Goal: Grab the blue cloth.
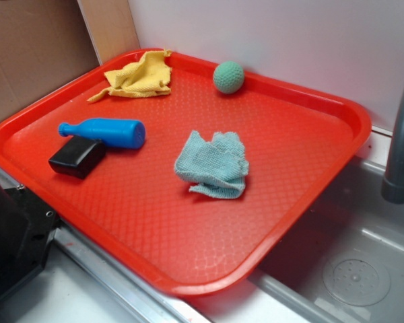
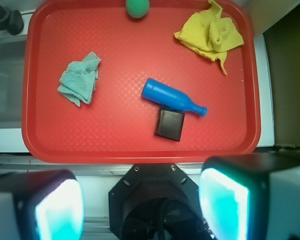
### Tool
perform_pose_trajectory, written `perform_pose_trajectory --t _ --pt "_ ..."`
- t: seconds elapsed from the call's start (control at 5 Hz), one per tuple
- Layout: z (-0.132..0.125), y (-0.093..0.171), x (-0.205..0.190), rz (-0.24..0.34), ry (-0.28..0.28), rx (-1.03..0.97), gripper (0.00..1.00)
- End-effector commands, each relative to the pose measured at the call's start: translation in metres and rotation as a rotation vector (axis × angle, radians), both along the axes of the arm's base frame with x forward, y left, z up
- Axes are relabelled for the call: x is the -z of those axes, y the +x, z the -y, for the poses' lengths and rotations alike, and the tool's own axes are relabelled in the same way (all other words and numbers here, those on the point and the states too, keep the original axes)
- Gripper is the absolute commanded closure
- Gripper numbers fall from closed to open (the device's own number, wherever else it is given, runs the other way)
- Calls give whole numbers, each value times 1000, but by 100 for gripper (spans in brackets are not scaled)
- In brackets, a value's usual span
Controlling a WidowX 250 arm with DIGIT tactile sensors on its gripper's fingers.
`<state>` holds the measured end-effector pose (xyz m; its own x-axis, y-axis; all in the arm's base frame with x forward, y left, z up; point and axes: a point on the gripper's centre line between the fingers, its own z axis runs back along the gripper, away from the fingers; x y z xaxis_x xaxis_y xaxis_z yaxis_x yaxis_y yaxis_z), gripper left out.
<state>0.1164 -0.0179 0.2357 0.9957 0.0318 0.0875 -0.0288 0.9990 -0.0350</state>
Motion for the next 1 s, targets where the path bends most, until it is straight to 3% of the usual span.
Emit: perform_pose_trajectory --t 0.0,0.4,0.6,0.8 --pt "0 0 0 0 0 0 0" --pt "2 33 19 55 -75 -262 0" --pt "13 66 42 91 -137 -396 0" --pt "38 96 70 91 -127 -425 0"
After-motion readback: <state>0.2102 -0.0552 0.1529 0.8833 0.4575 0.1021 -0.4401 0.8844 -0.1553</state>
